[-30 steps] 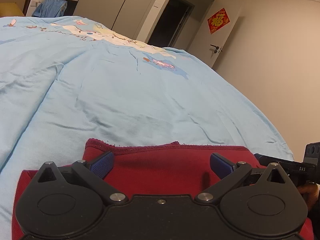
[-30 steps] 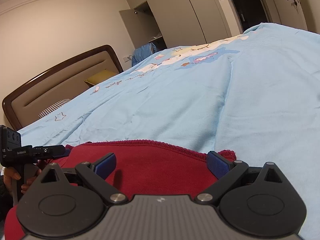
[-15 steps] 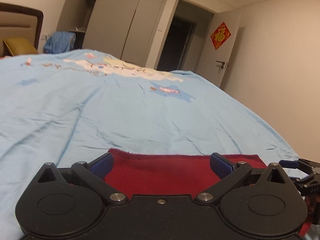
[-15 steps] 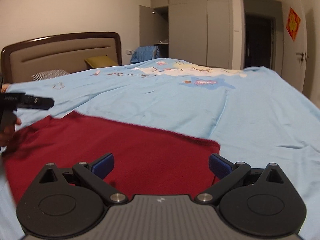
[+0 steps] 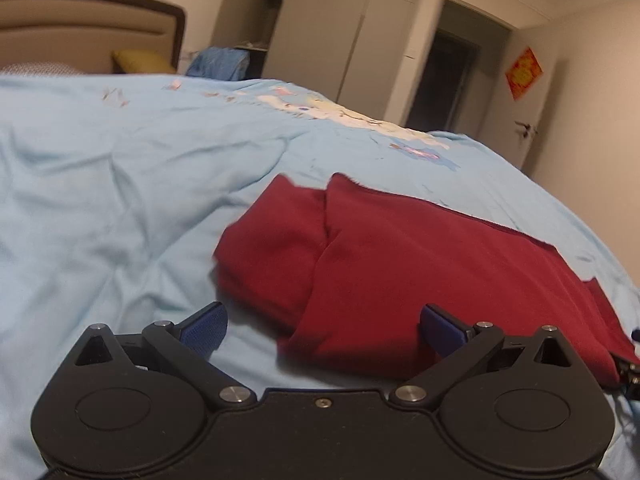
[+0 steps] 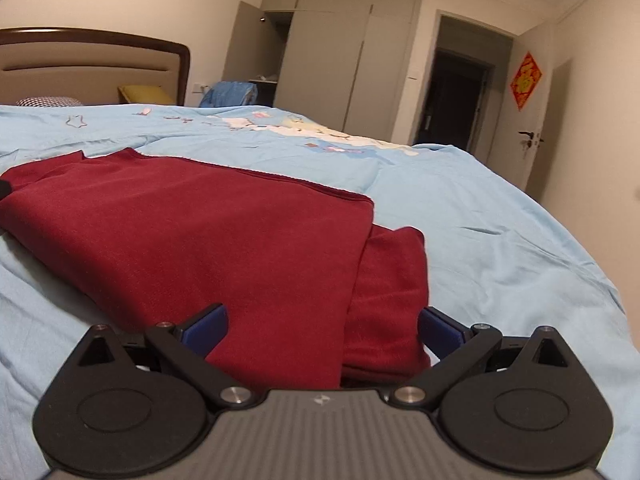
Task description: Fold small clothes
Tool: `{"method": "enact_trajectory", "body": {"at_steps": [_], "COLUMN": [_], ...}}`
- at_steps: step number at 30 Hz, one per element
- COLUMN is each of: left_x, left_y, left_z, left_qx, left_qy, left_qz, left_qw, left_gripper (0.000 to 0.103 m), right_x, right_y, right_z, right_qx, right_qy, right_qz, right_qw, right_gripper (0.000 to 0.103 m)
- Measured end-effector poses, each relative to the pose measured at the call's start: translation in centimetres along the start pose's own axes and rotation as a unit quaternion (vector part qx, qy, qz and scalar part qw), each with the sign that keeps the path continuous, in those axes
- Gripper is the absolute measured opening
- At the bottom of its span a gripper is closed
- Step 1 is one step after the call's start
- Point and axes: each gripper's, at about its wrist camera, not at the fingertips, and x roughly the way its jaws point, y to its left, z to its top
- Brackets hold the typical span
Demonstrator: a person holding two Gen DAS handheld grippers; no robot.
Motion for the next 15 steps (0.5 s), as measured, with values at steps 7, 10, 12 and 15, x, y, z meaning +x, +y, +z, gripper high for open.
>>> {"method": "enact_trajectory", "body": {"at_steps": [7,10,12,15], "left_x": [-1.2,-1.0,-0.9,-1.0], "left_y": [0.1,-0.7,-0.6,-0.3], "left_z": [-2.2,-2.8,-2.8,-3.0], "left_qx": [0.0,0.008,0.008,0.001], "left_qy": [-0.033,-0.048,-0.049,-0.052], "left_qz": [0.016,0.024,0.024,0.017], "left_qw": [0.9993,0.9985,0.9985,0.9985], "left_gripper": [0.102,0.102,0.102,0.103], "right_x": [-1.5,-1.7,-1.8,-1.8], "right_y": [0.5,1.1,1.5,2.1], "right_z": [-1.6,-1.9,-2.1,-2.4], "right_qx": [0.021,0.015,0.004,-0.011], "right_qy": [-0.016,-0.022,-0.029,-0.038], "right_qz": [-0.043,-0.064,-0.076,-0.091], "right_qw": [0.999,0.998,0.997,0.995], "right_gripper": [0.103,0.103,0.103,0.103]}}
